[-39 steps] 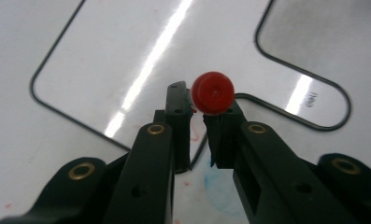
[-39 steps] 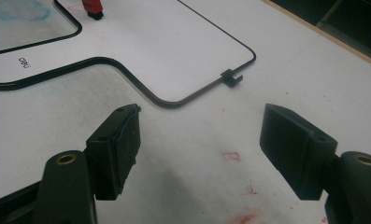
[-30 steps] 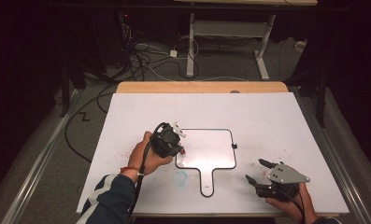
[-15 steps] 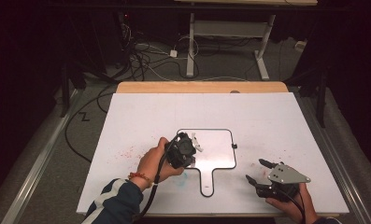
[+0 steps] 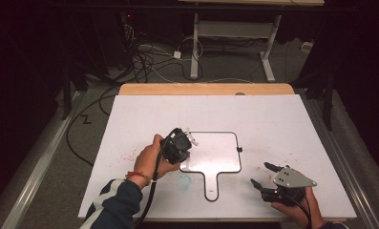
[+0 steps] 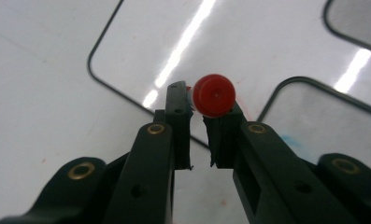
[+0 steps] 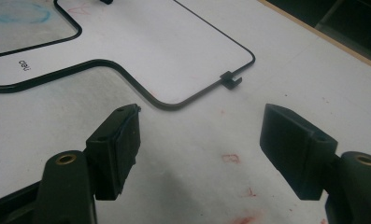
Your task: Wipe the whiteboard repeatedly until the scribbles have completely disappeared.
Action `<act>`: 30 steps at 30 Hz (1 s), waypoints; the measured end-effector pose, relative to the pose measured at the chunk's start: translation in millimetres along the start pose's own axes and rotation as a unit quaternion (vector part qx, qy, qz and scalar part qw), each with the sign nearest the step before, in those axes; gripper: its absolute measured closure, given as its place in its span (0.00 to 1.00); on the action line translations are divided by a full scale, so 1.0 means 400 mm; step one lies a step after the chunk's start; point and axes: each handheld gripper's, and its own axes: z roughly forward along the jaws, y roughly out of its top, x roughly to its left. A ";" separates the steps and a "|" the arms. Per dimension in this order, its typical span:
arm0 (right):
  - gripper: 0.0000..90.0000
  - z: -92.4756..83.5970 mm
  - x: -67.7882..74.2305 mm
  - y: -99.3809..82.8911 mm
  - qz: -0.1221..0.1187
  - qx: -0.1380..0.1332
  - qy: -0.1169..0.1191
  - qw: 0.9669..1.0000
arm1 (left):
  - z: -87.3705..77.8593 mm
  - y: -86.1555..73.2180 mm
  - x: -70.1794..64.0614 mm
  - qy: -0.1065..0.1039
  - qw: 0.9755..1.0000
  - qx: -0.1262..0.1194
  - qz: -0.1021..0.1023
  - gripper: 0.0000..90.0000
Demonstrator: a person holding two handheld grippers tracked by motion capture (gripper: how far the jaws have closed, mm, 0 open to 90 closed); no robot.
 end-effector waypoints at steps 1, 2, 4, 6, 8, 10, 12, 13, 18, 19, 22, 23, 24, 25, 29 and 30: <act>0.33 0.000 0.001 0.000 0.000 0.000 0.000 1.000 | 0.000 0.007 -0.009 -0.004 1.000 -0.001 0.005 0.88; 0.33 -0.001 0.001 0.001 0.000 -0.001 0.001 1.000 | 0.000 0.012 -0.018 -0.008 1.000 -0.001 0.011 0.88; 0.33 -0.002 0.001 0.000 0.000 -0.001 0.000 1.000 | -0.001 0.023 -0.034 -0.014 1.000 0.000 0.024 0.88; 0.33 -0.003 -0.001 -0.001 0.001 -0.002 -0.001 1.000 | -0.001 0.030 -0.043 -0.011 0.999 0.007 0.034 0.88; 0.33 -0.003 -0.003 -0.001 0.001 -0.002 -0.001 1.000 | -0.001 0.030 -0.037 -0.016 0.999 0.007 0.030 0.88; 0.33 -0.004 -0.003 -0.001 0.001 -0.002 -0.001 1.000 | 0.000 0.026 -0.023 -0.014 1.000 0.010 0.017 0.88; 0.33 -0.005 -0.002 -0.002 0.002 -0.001 -0.001 1.000 | 0.000 0.019 -0.006 -0.001 1.000 0.016 0.010 0.88; 0.33 -0.005 -0.003 -0.002 0.002 -0.002 -0.002 1.000 | 0.000 0.013 0.004 -0.005 1.000 0.014 0.002 0.88; 0.33 -0.005 -0.003 -0.001 0.001 -0.003 -0.002 1.000 | -0.003 -0.022 0.045 -0.008 0.999 0.011 -0.029 0.88; 0.33 -0.005 -0.003 -0.001 0.002 -0.003 -0.001 1.000 | -0.005 -0.026 0.045 -0.006 0.999 0.012 -0.030 0.88; 0.33 -0.003 -0.002 -0.001 0.002 -0.002 0.000 1.000 | -0.010 -0.032 0.031 -0.008 1.000 0.013 -0.021 0.88; 0.33 -0.003 -0.001 -0.001 0.002 -0.002 0.000 1.000 | -0.010 -0.036 0.019 -0.025 0.999 0.001 -0.038 0.88; 0.33 -0.003 0.000 0.000 0.002 -0.002 -0.001 1.000 | -0.012 -0.037 0.011 -0.030 0.999 -0.001 -0.035 0.88; 0.33 -0.003 0.000 0.000 0.003 -0.002 0.000 1.000 | -0.017 -0.037 0.008 -0.023 1.000 0.008 -0.010 0.88; 0.33 -0.004 -0.001 0.000 0.003 -0.003 0.000 1.000 | -0.028 -0.043 -0.025 -0.049 0.999 0.004 0.007 0.88; 0.33 -0.004 -0.001 0.000 0.003 -0.003 0.000 1.000 | -0.030 -0.043 -0.032 -0.049 0.999 0.006 0.012 0.88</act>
